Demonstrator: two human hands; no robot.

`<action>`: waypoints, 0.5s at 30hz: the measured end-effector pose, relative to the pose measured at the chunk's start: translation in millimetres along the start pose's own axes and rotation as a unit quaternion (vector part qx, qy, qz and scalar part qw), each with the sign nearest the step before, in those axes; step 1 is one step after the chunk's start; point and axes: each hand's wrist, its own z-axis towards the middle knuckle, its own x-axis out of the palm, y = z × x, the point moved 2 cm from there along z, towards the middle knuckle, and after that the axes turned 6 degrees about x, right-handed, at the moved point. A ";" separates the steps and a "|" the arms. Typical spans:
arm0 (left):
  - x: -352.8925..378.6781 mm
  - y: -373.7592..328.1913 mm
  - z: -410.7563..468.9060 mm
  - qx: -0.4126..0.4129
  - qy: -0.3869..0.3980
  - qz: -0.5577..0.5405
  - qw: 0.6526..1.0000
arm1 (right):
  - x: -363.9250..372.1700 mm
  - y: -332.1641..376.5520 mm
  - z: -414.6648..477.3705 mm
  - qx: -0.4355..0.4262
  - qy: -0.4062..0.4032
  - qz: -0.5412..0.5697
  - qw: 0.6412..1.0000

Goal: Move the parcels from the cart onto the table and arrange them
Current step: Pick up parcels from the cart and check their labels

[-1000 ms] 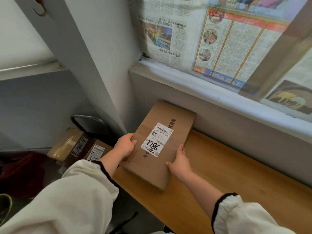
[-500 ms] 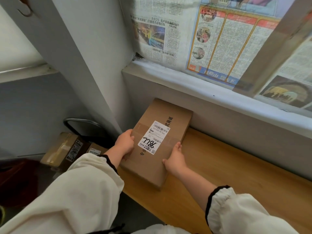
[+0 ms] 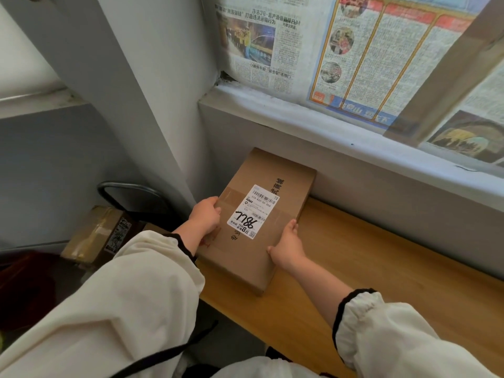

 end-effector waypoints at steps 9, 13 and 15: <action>2.7 -6.2 -15.1 -0.029 -0.021 -0.022 0.999 | -1.6 -4.1 -5.1 -0.020 0.000 0.018 1.000; -7.2 -17.8 -33.8 0.000 -0.112 -0.011 0.994 | -12.0 6.8 -14.1 -0.091 -0.084 -0.047 0.991; -23.6 -15.8 -43.6 0.027 -0.172 -0.016 0.985 | -15.5 24.6 -18.6 -0.144 -0.142 -0.147 0.968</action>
